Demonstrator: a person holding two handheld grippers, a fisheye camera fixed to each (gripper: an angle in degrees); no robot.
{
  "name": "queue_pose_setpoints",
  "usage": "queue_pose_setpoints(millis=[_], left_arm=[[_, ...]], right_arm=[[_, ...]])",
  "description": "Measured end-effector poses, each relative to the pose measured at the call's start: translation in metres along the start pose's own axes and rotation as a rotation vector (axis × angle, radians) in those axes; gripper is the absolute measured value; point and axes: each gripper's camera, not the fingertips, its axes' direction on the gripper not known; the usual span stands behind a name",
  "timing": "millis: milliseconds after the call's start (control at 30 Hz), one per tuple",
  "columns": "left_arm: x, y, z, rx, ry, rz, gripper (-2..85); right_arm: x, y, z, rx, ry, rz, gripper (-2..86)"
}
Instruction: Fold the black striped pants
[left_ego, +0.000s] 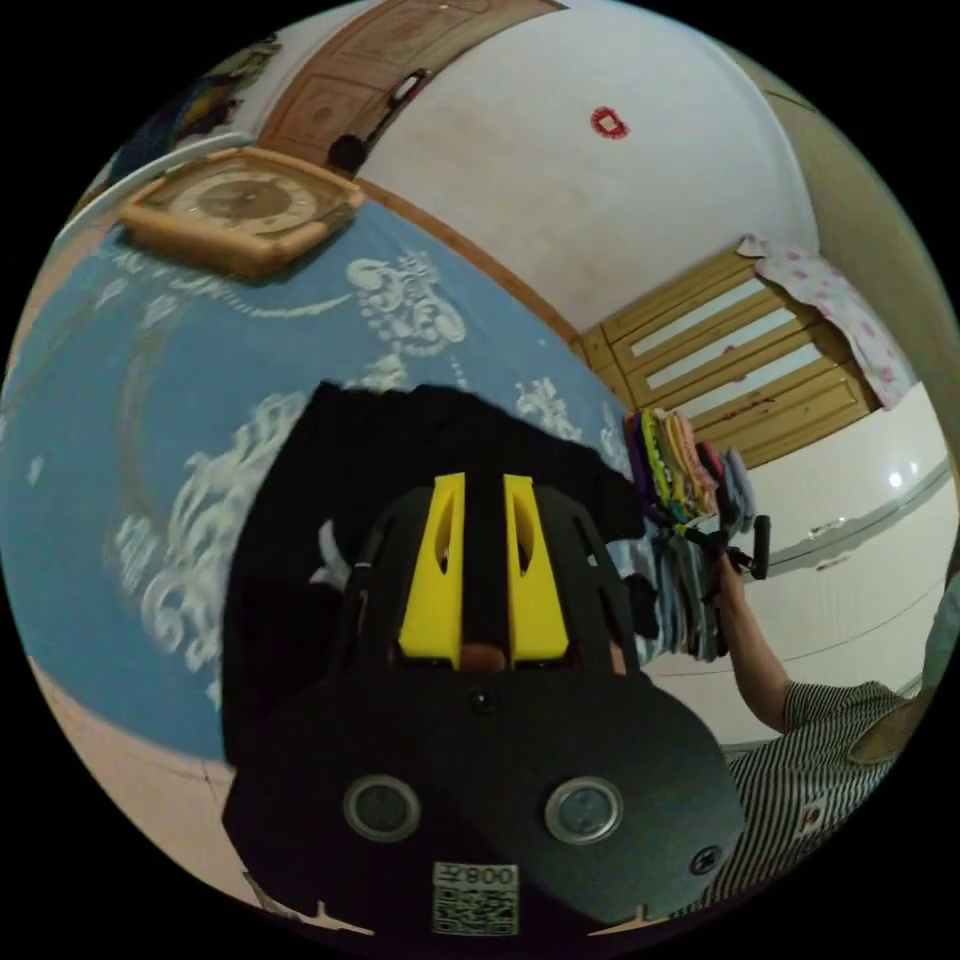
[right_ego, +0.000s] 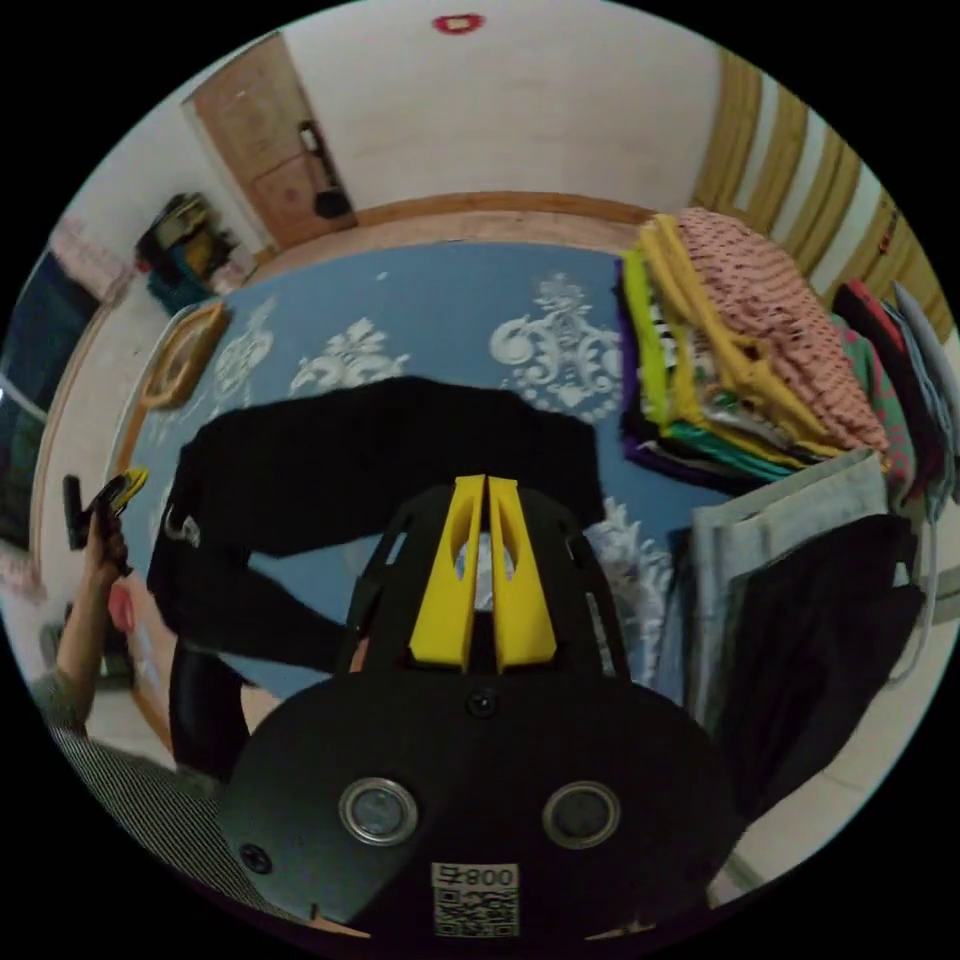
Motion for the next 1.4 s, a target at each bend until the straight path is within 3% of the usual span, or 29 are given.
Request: queue_pose_setpoints(millis=[133, 300, 400, 567, 733, 867, 1000, 1133, 1233, 1400], left_arm=[[-0.047, 0.069, -0.045, -0.053, -0.151, -0.165, 9.9], [-0.084, 0.115, -0.064, -0.1, -0.182, -0.283, 10.9], [-0.098, 0.127, -0.067, -0.1, -0.186, -0.326, 6.9], [-0.116, 0.139, -0.093, -0.065, -0.182, -0.347, 0.9], [-0.121, 0.148, -0.144, 0.107, -0.177, -0.272, 0.2], [-0.133, 0.16, -0.157, 0.084, -0.281, -0.249, 0.3], [-0.15, 0.178, -0.155, 0.045, -0.303, -0.318, 0.9], [-0.165, 0.198, -0.165, 0.089, -0.204, -0.353, 3.2], [-0.171, 0.211, -0.163, 0.058, -0.181, -0.362, 5.7], [-0.181, 0.231, -0.153, 0.005, -0.194, -0.451, 7.2]], right_arm=[[-0.074, 0.062, 0.02, -0.104, -0.172, -0.278, 5.2], [-0.148, 0.108, 0.037, -0.157, -0.094, -0.576, 6.9], [-0.173, 0.128, 0.052, -0.223, -0.061, -0.7, 7.2], [-0.171, 0.158, 0.078, -0.339, 0.03, -0.71, 4.6], [-0.153, 0.187, 0.053, -0.322, -0.1, -0.668, 1.3], [-0.136, 0.217, 0.041, -0.343, -0.201, -0.645, 1.2], [-0.072, 0.243, 0.015, -0.299, -0.293, -0.411, 2.5], [0.053, 0.273, -0.031, -0.136, -0.135, 0.011, 6.1], [0.146, 0.304, -0.049, -0.122, -0.017, 0.329, 8.2], [0.224, 0.336, -0.063, -0.109, 0.023, 0.56, 8.4]])
